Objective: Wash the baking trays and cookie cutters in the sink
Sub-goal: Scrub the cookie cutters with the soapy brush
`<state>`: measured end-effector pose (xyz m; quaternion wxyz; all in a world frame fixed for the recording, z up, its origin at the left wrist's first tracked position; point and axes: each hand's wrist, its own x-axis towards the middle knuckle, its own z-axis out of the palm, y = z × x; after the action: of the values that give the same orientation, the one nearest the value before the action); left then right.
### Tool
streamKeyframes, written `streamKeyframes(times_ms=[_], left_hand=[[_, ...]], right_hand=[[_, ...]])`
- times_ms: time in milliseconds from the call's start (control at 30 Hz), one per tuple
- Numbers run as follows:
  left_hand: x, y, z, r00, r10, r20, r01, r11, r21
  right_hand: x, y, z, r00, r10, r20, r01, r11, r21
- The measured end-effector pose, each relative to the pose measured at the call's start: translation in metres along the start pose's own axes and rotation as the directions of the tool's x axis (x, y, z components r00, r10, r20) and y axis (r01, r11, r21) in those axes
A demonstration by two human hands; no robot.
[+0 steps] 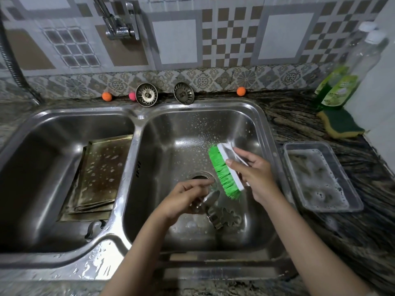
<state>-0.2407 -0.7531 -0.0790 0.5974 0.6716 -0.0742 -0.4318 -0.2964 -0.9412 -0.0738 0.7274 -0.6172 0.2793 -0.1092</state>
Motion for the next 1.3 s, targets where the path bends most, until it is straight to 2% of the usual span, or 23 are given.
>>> streamKeyframes(times_ms=[100,167,333,433,500,567,667,733,867,933,1067,1300], left_hand=[[0.001,0.003,-0.008,0.978,-0.037,0.205,0.005,0.988,0.156],[0.002,0.003,-0.009,0.968,-0.026,0.250,-0.024,0.981,0.193],[0.002,0.006,-0.014,0.996,0.020,0.087,-0.031,0.992,0.125],[-0.001,0.005,-0.016,0.998,0.023,0.067,-0.031,0.991,0.133],[-0.003,0.004,-0.015,0.998,0.025,0.061,-0.033,0.990,0.140],[-0.002,0.001,-0.012,0.999,0.037,0.018,-0.038,0.997,0.072],[0.002,-0.005,-0.005,0.984,0.028,-0.178,-0.060,0.983,-0.176],[0.006,-0.010,0.001,0.953,0.036,-0.300,-0.114,0.962,-0.247],[0.012,-0.017,0.017,0.884,0.063,-0.462,-0.242,0.909,-0.338],[0.012,-0.017,0.023,0.879,0.084,-0.470,-0.269,0.900,-0.342],[0.008,-0.017,0.023,0.919,0.080,-0.386,-0.209,0.930,-0.303],[0.004,-0.012,0.020,0.955,0.014,-0.295,-0.118,0.933,-0.339]], right_hand=[[-0.005,-0.002,-0.002,0.994,0.019,0.104,-0.023,0.999,0.041],[-0.008,0.001,-0.001,0.985,0.039,0.167,-0.050,0.997,0.063],[-0.013,0.012,-0.004,0.958,0.082,0.275,-0.104,0.993,0.063],[-0.016,0.015,-0.003,0.943,0.098,0.317,-0.119,0.992,0.047],[-0.019,0.019,-0.001,0.947,0.115,0.301,-0.148,0.985,0.090],[-0.020,0.026,0.001,0.954,0.163,0.251,-0.219,0.952,0.213],[-0.021,0.041,0.004,0.930,0.277,0.242,-0.357,0.838,0.412],[-0.024,0.049,0.010,0.913,0.320,0.253,-0.406,0.778,0.480],[-0.029,0.056,0.024,0.927,0.300,0.226,-0.375,0.775,0.508],[-0.029,0.055,0.028,0.935,0.300,0.187,-0.354,0.783,0.512],[-0.025,0.054,0.026,0.957,0.268,0.107,-0.284,0.814,0.506],[-0.038,0.030,0.027,0.986,0.168,-0.020,-0.150,0.925,0.348]])
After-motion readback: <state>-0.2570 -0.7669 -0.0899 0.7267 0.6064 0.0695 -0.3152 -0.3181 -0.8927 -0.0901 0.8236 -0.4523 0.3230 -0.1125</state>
